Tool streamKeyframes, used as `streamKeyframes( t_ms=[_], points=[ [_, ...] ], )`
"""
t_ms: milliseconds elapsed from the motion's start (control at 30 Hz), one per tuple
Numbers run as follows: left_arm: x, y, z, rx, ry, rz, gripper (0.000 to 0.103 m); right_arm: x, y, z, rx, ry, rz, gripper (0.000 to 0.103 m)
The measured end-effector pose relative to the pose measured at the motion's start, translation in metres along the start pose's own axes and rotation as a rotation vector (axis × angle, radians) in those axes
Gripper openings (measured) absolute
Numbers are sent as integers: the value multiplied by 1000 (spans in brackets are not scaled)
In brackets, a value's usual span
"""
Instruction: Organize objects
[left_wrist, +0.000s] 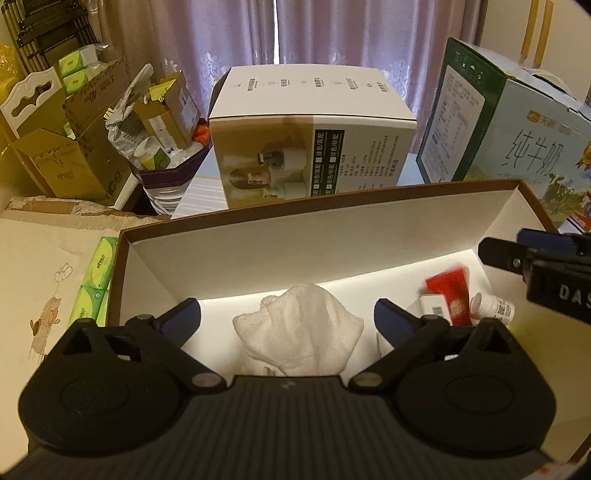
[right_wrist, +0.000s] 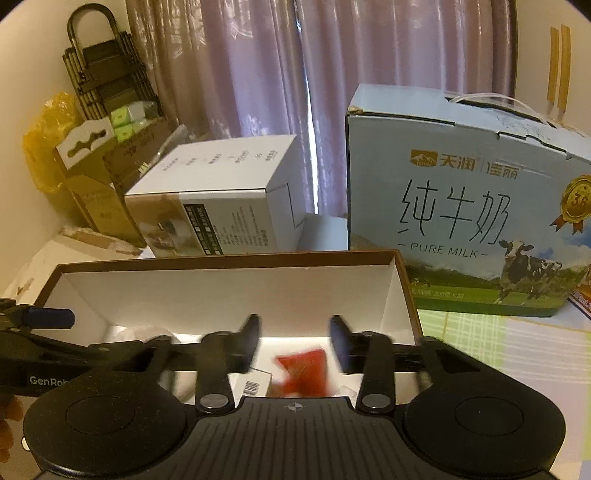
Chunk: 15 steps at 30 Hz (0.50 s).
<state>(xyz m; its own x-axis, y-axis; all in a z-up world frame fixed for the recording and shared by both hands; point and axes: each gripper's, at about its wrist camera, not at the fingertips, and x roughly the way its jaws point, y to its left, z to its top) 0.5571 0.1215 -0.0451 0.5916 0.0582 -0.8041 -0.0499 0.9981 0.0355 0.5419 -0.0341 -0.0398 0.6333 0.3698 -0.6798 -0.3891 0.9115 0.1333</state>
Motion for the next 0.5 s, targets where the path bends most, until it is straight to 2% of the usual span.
streamKeyframes(
  t_ms=[300,500],
  points=[
    [-26,-4,-9,29,-51,-22,102,-40,-5,-17,25,-27,34,62],
    [-49,-6,-16,53,-85,-33,102,-62,-9,-24,61,-44,30,66]
  ],
)
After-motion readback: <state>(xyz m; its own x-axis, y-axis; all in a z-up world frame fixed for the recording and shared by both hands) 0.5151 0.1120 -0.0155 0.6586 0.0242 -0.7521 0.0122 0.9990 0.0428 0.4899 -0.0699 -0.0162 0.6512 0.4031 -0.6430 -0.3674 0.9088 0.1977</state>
